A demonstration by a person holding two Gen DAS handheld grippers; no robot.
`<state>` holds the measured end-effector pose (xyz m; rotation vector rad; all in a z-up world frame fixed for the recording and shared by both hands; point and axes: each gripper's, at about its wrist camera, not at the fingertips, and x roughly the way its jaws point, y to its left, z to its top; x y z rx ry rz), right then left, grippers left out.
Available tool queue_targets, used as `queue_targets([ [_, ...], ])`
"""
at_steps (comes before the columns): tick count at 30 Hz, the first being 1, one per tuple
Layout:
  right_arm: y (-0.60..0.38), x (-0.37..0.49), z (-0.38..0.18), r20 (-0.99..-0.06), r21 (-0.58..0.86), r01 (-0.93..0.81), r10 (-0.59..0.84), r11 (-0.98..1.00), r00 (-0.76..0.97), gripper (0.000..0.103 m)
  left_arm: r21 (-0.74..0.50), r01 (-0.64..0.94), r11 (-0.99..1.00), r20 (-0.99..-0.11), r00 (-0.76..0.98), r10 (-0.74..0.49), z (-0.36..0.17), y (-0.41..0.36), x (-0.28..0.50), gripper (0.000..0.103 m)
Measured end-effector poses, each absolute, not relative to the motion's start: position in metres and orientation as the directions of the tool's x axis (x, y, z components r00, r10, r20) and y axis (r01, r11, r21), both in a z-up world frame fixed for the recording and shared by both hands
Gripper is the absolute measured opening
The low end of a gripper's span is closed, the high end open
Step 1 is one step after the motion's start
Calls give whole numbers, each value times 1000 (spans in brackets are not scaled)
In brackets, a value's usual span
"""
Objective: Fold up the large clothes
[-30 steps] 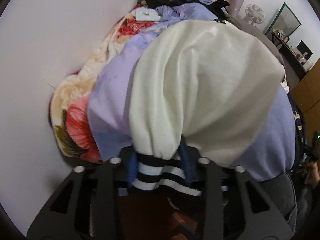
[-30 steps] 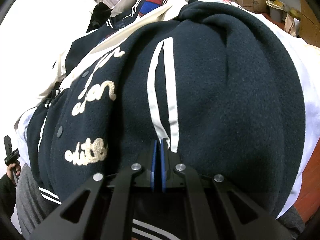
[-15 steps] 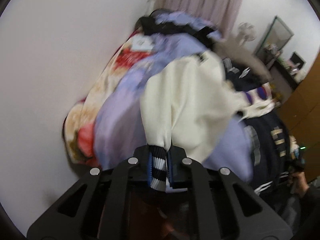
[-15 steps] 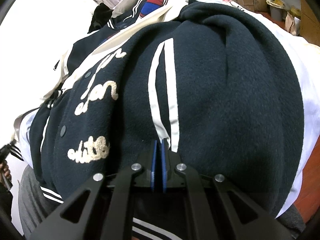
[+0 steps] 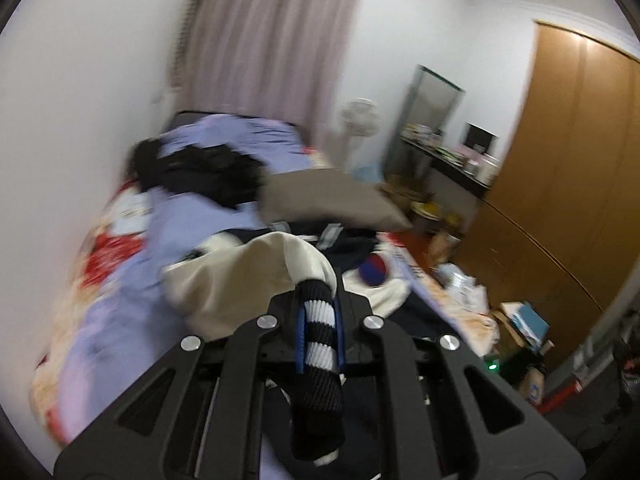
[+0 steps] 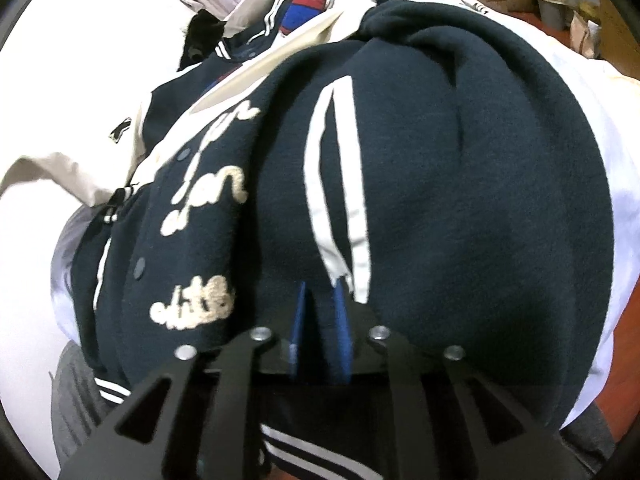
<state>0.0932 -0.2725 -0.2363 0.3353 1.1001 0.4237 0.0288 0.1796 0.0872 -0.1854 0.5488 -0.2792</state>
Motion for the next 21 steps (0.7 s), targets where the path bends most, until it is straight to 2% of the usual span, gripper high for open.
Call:
queue_targets([
  [3, -273, 89, -232, -777, 467, -181, 500, 865, 383, 31, -220, 329, 918, -516, 760, -396, 87, 111, 69, 11],
  [5, -277, 87, -231, -770, 485, -178, 514, 857, 378, 31, -183, 400, 898, -565, 705, -429, 79, 61, 97, 11],
  [7, -281, 86, -228, -760, 503, -169, 526, 848, 380, 32, -123, 477, 870, -657, 618, -432, 59, 2, 127, 11],
  [13, -305, 85, -221, -694, 603, -111, 588, 790, 416, 35, 57, 590, 805, -858, 441, -262, -34, -136, 198, 11],
  [15, -312, 86, -220, -669, 638, -93, 610, 764, 424, 36, 78, 623, 778, -904, 373, -208, -68, -162, 211, 11],
  [20, -318, 101, -223, -639, 681, -74, 641, 728, 425, 36, 84, 588, 804, -942, 311, -128, -125, -190, 243, 12],
  [21, -319, 103, -223, -633, 689, -72, 647, 721, 424, 36, 82, 587, 806, -943, 308, -128, -129, -191, 247, 17],
])
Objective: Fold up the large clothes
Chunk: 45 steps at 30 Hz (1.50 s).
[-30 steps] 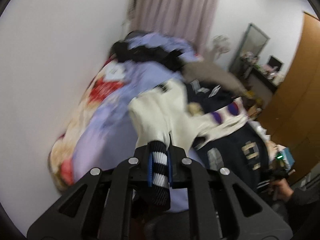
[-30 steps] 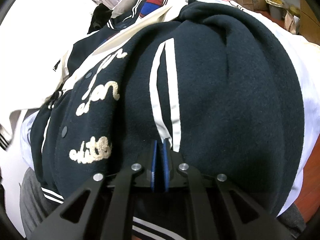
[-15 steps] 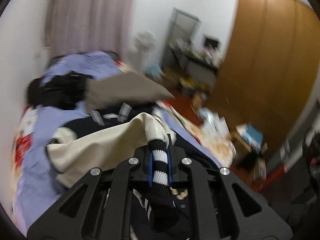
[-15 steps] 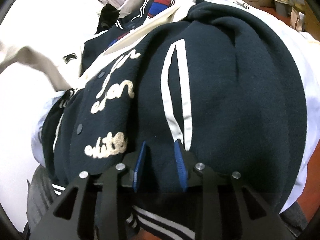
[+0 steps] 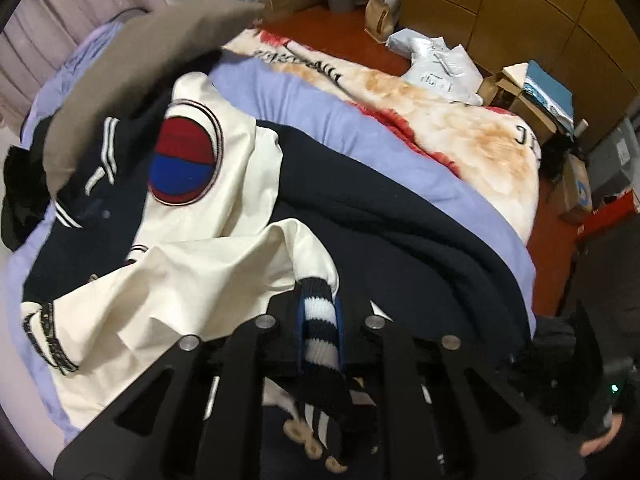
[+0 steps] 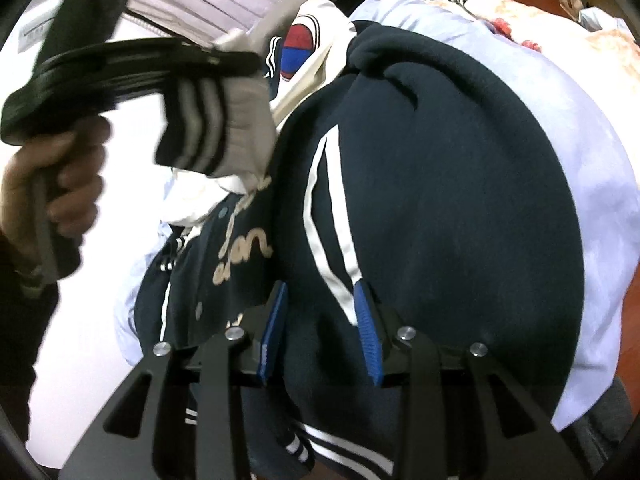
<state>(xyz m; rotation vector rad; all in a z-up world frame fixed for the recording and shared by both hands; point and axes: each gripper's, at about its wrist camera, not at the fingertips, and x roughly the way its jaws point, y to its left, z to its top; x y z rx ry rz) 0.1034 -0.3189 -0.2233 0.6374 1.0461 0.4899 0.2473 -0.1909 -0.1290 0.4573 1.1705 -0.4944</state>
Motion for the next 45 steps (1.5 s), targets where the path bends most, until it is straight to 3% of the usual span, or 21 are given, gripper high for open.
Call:
queue_targets([
  [2, -319, 108, -223, -615, 711, -64, 662, 701, 429, 36, 76, 609, 790, -944, 299, -139, -130, -195, 247, 38],
  [3, -320, 110, -223, -610, 715, -62, 665, 696, 431, 37, 72, 613, 787, -944, 296, -144, -129, -196, 246, 57],
  [8, -314, 116, -225, -605, 722, -59, 671, 689, 429, 42, -64, 538, 840, -924, 287, -254, -105, -163, 257, 60],
  [11, -314, 115, -222, -602, 720, -57, 663, 692, 444, 42, -35, 507, 861, -893, 372, -255, -95, -133, 254, 62],
  [17, -315, 108, -196, -593, 625, -96, 551, 775, 588, 41, -22, 302, 953, -822, 537, -190, -113, -41, 250, 62],
  [21, -311, 107, -190, -605, 576, -94, 500, 812, 620, 37, -82, 153, 985, -845, 513, -150, -160, 17, 261, 62],
  [24, -302, 107, -183, -611, 522, -130, 476, 843, 633, 24, -124, 87, 988, -836, 527, -152, -192, 52, 266, 61],
  [26, -288, 111, -180, -632, 468, -174, 466, 867, 620, 6, -145, 74, 987, -828, 537, -162, -207, 66, 267, 57],
  [30, -262, 122, -160, -639, 368, -230, 425, 901, 641, 6, -264, 41, 964, -814, 527, -246, -238, 90, 269, 49],
  [34, -234, 158, -144, -653, 289, -264, 391, 920, 649, 6, -242, 43, 969, -812, 537, -227, -244, 91, 280, 45],
  [35, -226, 174, -151, -686, 270, -251, 369, 929, 628, 6, -237, 47, 970, -813, 537, -225, -250, 91, 282, 45],
  [37, -223, 200, -171, -740, 220, -209, 302, 953, 601, 1, -262, 11, 965, -819, 526, -229, -260, 99, 287, 34],
  [40, -238, 220, -195, -781, 240, -136, 275, 961, 561, 0, -282, -19, 959, -813, 535, -229, -262, 110, 292, 23],
  [45, -248, 256, -231, -855, 255, -112, 279, 960, 438, 0, -278, -22, 960, -817, 532, -225, -265, 109, 296, 21],
])
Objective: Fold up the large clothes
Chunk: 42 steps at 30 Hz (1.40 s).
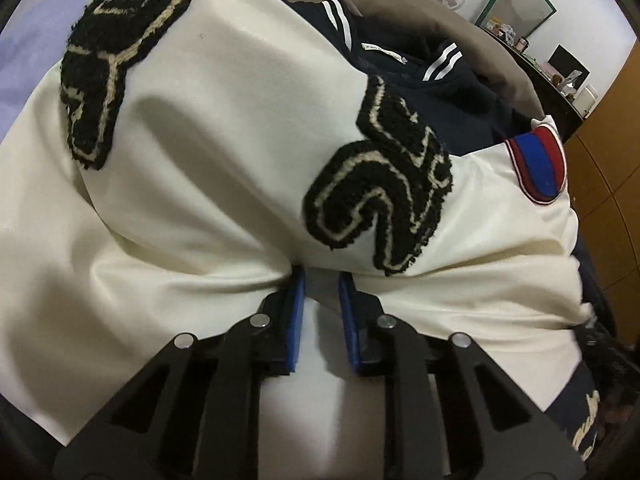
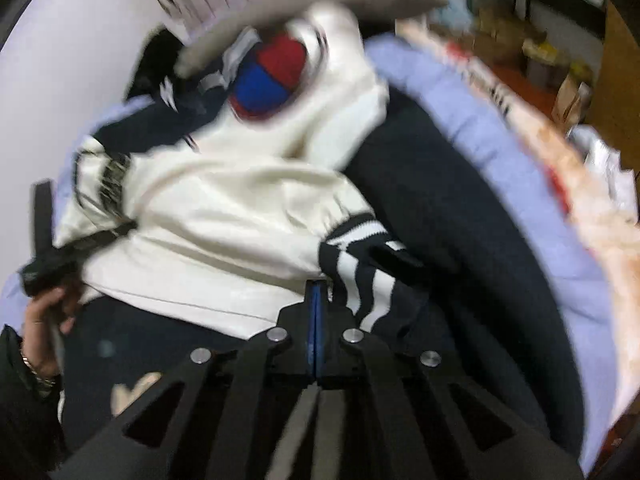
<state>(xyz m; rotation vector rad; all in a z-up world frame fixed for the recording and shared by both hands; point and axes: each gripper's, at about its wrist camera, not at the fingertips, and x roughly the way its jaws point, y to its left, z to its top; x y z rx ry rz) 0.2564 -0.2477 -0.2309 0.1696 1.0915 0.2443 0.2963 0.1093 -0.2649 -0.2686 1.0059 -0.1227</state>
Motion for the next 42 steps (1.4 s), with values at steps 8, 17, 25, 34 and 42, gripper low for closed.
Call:
queue_targets([
  [8, -249, 237, -191, -875, 201, -153, 248, 967, 417, 3, -291, -21, 957, -819, 523, -237, -269, 115, 296, 21],
  [17, -278, 185, -222, -873, 261, -110, 283, 959, 397, 0, -309, -18, 951, -805, 537, -251, -273, 119, 290, 20],
  [25, -278, 168, -189, -857, 317, -124, 340, 940, 386, 19, -383, 16, 924, -784, 523, -334, -259, 119, 273, 45],
  [34, -304, 50, -152, -828, 279, -223, 351, 934, 437, 28, -247, 156, 956, -811, 507, -292, -211, 88, 213, 58],
  [42, -354, 31, -179, -814, 355, -113, 367, 928, 451, 37, -148, 114, 982, -801, 569, -186, -177, 68, 128, 58],
])
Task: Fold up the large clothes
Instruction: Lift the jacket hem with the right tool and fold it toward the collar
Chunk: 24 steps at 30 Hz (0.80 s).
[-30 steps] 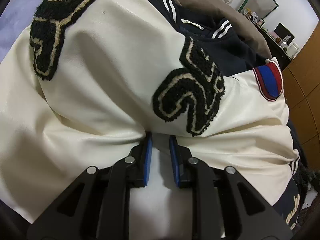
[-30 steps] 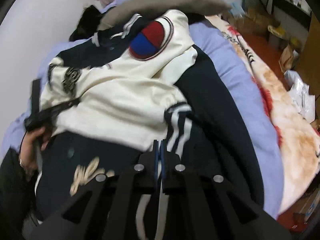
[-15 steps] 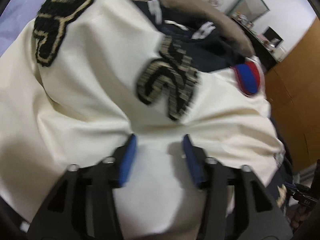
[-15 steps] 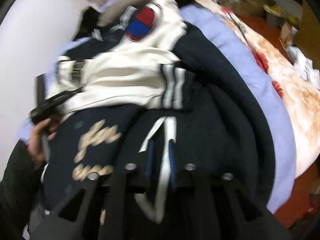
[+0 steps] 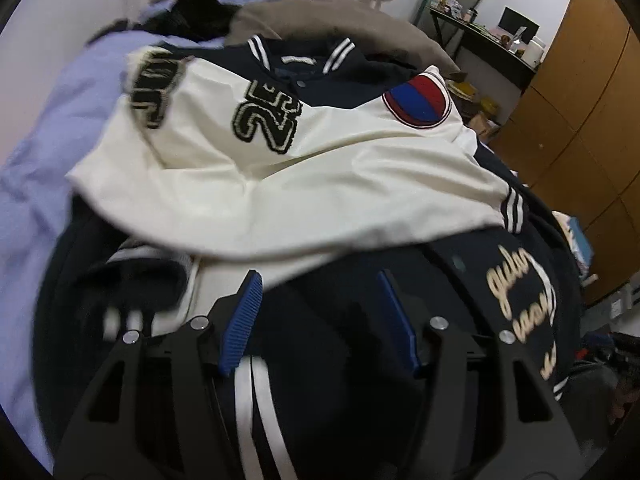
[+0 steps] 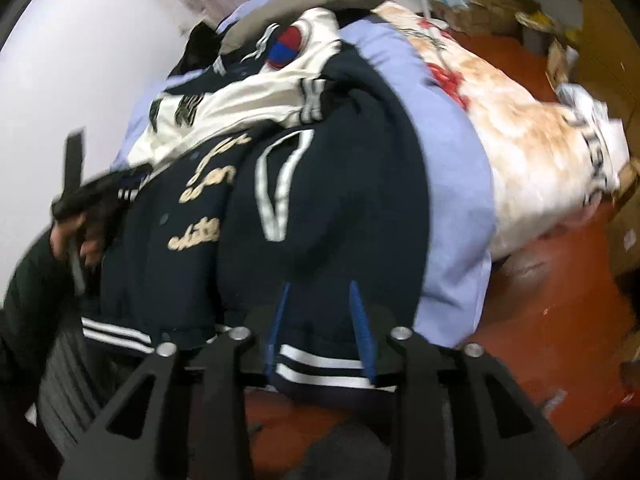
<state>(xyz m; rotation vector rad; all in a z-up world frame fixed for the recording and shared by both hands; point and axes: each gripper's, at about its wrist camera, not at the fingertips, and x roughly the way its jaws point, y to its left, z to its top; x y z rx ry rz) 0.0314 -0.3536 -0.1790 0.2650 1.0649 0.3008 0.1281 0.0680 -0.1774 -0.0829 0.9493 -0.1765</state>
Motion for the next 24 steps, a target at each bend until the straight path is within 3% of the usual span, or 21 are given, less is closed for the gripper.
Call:
queue_targets([
  [3, -372, 24, -184, -776, 386, -82, 371, 919, 510, 37, -52, 162, 985, -771, 621, -143, -156, 48, 83, 63],
  [7, -382, 26, -189, -750, 443, -87, 422, 892, 510, 38, 0, 194, 981, -797, 592, -117, -143, 32, 35, 64],
  [15, -394, 22, -195, -731, 453, -136, 455, 881, 509, 39, 123, 141, 982, -819, 574, 20, -133, 72, -44, 64],
  [21, -412, 21, -199, -683, 555, -89, 514, 827, 519, 46, 91, 26, 995, -799, 598, 58, -138, 127, -57, 64],
  [24, -400, 11, -182, -680, 469, -127, 450, 874, 579, 46, 126, 30, 992, -786, 613, 81, -126, 142, -37, 64],
])
